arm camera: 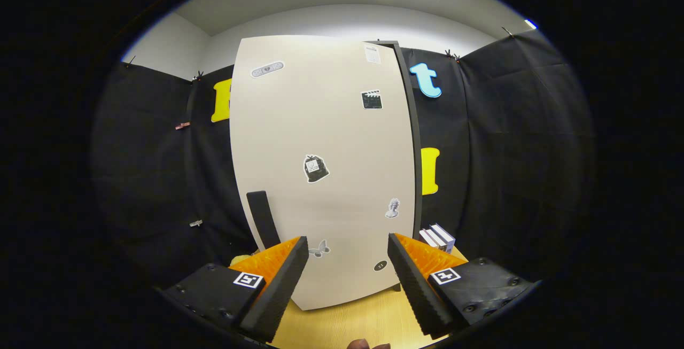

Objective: Open the shoe cabinet door, grab the shoes and put them into the shoe cabinet, then close the shoe cabinet door.

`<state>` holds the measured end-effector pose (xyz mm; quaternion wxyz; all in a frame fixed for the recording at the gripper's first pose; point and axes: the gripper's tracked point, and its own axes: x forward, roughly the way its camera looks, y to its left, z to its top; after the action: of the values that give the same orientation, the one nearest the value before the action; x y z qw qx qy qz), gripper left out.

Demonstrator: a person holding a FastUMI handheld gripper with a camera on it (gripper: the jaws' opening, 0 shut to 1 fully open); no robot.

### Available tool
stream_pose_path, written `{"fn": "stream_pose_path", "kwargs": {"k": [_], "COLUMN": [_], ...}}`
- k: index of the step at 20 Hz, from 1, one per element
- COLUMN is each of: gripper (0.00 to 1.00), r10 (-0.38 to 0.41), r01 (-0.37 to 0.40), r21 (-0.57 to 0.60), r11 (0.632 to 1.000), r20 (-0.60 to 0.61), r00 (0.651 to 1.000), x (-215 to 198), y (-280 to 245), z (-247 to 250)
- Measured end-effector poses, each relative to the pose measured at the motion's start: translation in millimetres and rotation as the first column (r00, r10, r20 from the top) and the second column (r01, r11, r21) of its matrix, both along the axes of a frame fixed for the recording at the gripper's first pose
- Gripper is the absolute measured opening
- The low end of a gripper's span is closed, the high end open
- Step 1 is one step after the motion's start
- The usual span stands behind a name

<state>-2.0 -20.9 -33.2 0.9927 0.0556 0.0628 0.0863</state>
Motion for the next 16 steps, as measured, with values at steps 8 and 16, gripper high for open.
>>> {"fn": "stream_pose_path", "kwargs": {"k": [8, 16], "gripper": [0.97, 0.97], "r10": [-0.02, -0.024], "r01": [0.02, 0.024], "r21": [0.002, -0.006], "r11": [1.0, 1.0], "r20": [0.008, 0.005], "r00": [1.0, 1.0], "x": [-1.7, -5.2], "y": [-2.8, -3.0], "z": [4.2, 5.1]}}
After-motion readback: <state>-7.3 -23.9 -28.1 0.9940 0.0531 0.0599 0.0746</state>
